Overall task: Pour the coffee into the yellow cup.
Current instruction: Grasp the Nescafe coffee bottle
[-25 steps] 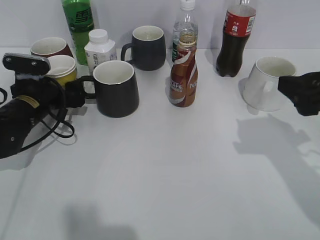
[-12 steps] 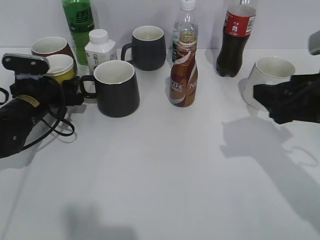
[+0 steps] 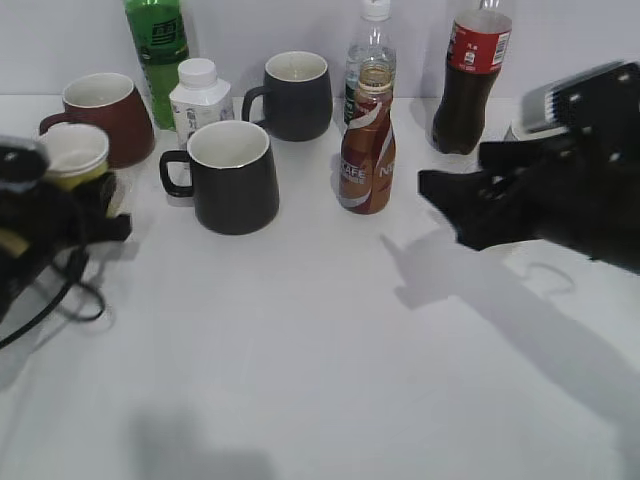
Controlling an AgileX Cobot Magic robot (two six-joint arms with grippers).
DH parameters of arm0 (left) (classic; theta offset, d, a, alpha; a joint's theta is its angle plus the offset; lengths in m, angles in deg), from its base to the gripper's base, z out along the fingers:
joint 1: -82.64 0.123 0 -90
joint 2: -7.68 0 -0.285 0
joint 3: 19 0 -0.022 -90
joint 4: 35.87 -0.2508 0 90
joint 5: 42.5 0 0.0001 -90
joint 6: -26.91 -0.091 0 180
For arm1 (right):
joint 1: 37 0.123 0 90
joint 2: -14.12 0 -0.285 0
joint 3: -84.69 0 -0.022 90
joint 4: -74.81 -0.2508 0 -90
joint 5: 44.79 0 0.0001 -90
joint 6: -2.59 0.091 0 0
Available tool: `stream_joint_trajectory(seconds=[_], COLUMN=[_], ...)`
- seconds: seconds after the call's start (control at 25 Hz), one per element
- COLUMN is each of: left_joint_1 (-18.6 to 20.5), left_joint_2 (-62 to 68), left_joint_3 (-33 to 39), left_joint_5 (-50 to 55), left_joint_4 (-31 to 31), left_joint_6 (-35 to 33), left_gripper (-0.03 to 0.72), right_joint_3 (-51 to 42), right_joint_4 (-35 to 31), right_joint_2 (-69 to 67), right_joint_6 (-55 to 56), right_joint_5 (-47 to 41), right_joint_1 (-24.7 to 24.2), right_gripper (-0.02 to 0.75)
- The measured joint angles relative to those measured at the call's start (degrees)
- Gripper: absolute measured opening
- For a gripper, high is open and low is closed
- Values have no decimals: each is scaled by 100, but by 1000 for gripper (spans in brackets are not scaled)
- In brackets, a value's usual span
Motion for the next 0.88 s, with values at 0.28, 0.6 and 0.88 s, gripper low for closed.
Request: stream_joint_trajectory(seconds=[0.28, 0.6, 0.88], left_joint_1=[0, 0, -5], left_joint_2=[-1018, -1520, -1537], left_joint_3=[1302, 1930, 1931], left_joint_5=[-134, -159, -154], left_joint_4=[-731, -2644, -4219], left_joint_6=[0, 178, 993], left_gripper=[348, 346, 345], right_joint_3=[345, 1247, 1983], right_joint_4=[244, 279, 350], right_joint_2=[-1178, -2638, -3381], right_joint_6=[138, 150, 109], right_joint_5=[813, 1177, 1350], right_joint_1=[6, 6, 6], right_gripper=[586, 586, 586])
